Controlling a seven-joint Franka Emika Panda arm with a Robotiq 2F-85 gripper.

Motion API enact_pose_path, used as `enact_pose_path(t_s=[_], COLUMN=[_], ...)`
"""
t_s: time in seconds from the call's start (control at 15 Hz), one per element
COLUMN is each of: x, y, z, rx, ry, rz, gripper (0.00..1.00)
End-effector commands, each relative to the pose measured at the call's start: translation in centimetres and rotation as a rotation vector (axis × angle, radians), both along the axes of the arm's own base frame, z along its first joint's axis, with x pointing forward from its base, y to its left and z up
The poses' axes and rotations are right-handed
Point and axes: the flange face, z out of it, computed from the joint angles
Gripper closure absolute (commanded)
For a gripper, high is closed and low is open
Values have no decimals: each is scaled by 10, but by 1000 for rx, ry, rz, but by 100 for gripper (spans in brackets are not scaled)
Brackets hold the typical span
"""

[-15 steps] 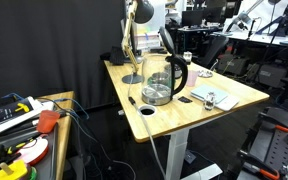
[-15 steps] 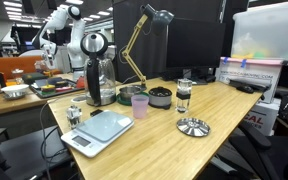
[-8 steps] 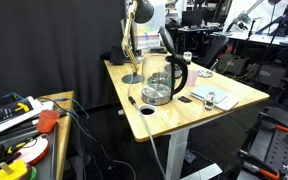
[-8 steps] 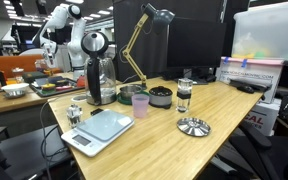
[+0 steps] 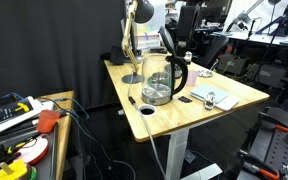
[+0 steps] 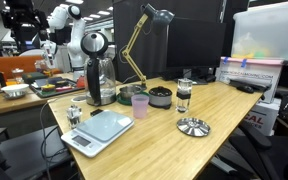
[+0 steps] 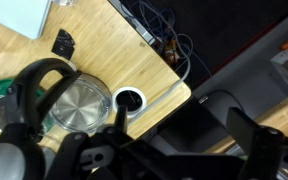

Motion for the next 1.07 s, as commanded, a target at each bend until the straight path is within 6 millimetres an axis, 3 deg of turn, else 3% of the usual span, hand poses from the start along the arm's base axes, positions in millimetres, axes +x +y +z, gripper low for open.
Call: enact_pose_path(t_s=[0.0, 0.13, 0.53, 0.73, 1.0], x=[2, 9, 12, 17, 46], y=[8, 15, 15, 26, 36], z=[-7, -16, -14, -17, -20], rx=[18, 41, 43, 50, 83], ry=[31, 65, 69, 37, -23], rz=[32, 71, 80, 72, 29], gripper=[0, 0, 0, 0, 0])
